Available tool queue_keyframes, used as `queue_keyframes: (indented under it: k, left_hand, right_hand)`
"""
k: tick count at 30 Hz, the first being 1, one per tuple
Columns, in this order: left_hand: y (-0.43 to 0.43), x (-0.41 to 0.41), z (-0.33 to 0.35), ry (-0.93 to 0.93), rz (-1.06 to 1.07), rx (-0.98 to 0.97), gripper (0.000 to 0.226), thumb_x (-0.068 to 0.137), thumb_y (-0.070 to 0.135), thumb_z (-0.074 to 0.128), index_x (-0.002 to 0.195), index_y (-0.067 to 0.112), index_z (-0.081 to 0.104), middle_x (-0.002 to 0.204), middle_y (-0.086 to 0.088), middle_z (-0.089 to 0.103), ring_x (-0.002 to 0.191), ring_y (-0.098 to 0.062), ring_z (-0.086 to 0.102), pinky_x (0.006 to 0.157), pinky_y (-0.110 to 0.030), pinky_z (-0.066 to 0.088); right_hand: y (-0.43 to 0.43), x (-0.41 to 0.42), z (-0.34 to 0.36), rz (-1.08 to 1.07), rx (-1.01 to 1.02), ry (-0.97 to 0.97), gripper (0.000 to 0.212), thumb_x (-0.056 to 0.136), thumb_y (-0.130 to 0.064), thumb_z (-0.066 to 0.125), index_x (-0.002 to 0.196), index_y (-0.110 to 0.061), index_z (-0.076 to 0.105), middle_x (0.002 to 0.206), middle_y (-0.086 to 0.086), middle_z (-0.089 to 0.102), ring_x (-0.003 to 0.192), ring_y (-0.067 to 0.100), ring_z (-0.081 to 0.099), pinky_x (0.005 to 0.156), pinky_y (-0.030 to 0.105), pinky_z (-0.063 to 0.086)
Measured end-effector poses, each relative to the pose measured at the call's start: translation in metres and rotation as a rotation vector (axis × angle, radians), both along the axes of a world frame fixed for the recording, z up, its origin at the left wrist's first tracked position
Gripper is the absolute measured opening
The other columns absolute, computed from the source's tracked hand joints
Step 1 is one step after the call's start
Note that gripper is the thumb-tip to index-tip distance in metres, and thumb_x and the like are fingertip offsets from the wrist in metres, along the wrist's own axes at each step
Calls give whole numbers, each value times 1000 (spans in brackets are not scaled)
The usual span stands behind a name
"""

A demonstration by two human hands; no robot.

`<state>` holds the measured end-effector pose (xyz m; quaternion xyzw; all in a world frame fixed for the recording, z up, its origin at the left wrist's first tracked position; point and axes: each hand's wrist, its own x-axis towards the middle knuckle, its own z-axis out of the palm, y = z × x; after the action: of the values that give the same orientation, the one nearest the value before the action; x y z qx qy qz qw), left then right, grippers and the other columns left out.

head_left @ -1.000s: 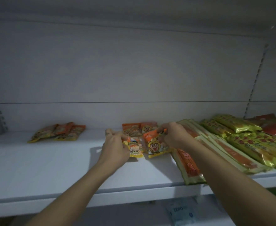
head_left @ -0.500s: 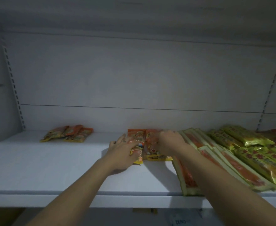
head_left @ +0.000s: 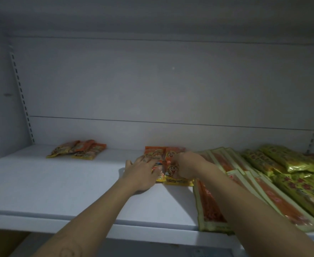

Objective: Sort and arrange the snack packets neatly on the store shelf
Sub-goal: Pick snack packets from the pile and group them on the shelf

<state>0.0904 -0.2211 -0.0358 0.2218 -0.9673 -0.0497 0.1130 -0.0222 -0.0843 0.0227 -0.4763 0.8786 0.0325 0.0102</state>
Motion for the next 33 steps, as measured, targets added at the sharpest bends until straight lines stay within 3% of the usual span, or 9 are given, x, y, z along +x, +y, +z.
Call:
queue_keyframes:
  k: [5,10,14,18,21,24,29,33]
  left_hand:
    - [-1,-6,-8,-20,32,40,52,102,57,15,153,45,18,163,15,19,149,-13,15,109,-55,16]
    - [0,-7,-4,-56,41,24,54,102,58,12,154,43,15,164,12,17,150,-13,12,110,-56,13]
    - [-2,-4,0,-46,2,42,55,102,58,16,154,40,18,163,10,20,149,-14,17,110,-54,15]
    - [-13,7,10,97,-57,37,53,102,56,24,151,35,29,162,7,25,148,-12,18,111,-53,16]
    - [-45,24,21,153,-8,7,55,100,54,33,149,30,37,162,4,26,149,-13,17,114,-51,14]
    - [-94,49,30,156,108,-29,56,97,55,43,146,29,42,159,4,32,147,-14,22,113,-47,17]
    - [-191,95,36,204,283,-44,51,87,54,55,131,29,54,137,3,53,130,-22,42,99,-45,28]
    - [-257,116,44,13,380,60,76,85,59,56,151,32,30,158,-1,31,144,-24,27,109,-51,22]
  right_hand:
    - [-3,-4,-10,15,-28,33,42,90,-18,57,132,-20,53,121,11,63,110,32,59,83,36,51]
    - [-7,-4,-2,15,40,16,40,93,-21,57,133,-19,52,124,10,62,110,31,60,85,36,51]
    - [-7,-1,8,-27,63,-10,43,88,-30,67,129,-20,58,123,5,63,109,27,60,87,33,51]
    - [-17,10,29,-82,55,-24,44,76,-34,78,115,-18,67,107,2,69,96,23,64,79,30,51]
    - [-46,31,40,-87,-149,-2,44,82,-30,71,124,-21,61,123,7,63,111,29,58,92,37,49]
    - [-94,64,36,-18,-256,-66,57,84,-40,70,136,-23,53,136,6,55,125,28,51,104,41,43]
    - [-184,110,9,58,-262,-118,57,88,-44,64,138,-23,48,138,9,52,125,29,50,102,39,43]
    - [-234,125,-11,39,-283,-100,47,90,-40,61,132,-22,52,128,9,54,118,29,53,96,36,42]
